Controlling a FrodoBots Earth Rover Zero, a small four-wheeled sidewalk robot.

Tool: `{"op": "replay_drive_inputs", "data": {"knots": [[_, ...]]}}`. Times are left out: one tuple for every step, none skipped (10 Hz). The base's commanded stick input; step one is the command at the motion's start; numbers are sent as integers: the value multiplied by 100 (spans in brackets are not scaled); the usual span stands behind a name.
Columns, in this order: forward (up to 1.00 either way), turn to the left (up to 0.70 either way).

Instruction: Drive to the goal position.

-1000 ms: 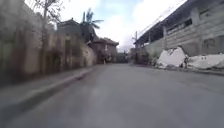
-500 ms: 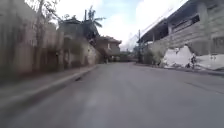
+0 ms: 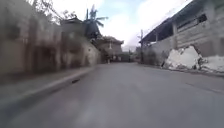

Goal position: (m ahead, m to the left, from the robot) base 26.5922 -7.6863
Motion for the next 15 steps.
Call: {"op": "replay_drive_inputs", "data": {"knots": [[100,0],[100,-28],[100,-39],[100,-39],[100,-14],[100,0],[100,0],[100,0],[100,0],[100,0],[100,0],[100,0],[100,0],[100,0],[100,0]]}}
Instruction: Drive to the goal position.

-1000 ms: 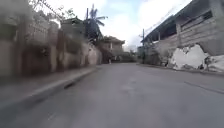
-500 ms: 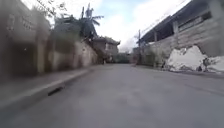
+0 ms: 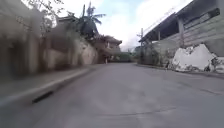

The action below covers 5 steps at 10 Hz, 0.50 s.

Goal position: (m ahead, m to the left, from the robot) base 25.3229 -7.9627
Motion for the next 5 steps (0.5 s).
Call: {"op": "replay_drive_inputs", "data": {"knots": [[100,0],[100,0],[100,0],[100,0],[100,0]]}}
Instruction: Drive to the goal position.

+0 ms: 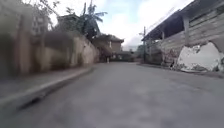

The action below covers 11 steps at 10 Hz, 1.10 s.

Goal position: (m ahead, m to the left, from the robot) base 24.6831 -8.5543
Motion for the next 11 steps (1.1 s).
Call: {"op": "replay_drive_inputs", "data": {"knots": [[100,0],[100,0],[100,0],[100,0],[100,0],[100,0],[100,0],[100,0],[100,0],[100,0],[100,0]]}}
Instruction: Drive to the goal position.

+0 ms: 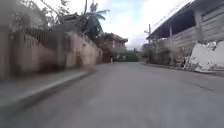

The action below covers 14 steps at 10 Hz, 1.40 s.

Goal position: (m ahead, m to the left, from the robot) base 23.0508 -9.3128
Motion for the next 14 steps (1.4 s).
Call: {"op": "replay_drive_inputs", "data": {"knots": [[100,0],[100,0],[100,-29],[100,-40],[100,-40],[100,-24],[100,0],[100,0],[100,0],[100,0],[100,0],[100,0],[100,0],[100,0]]}}
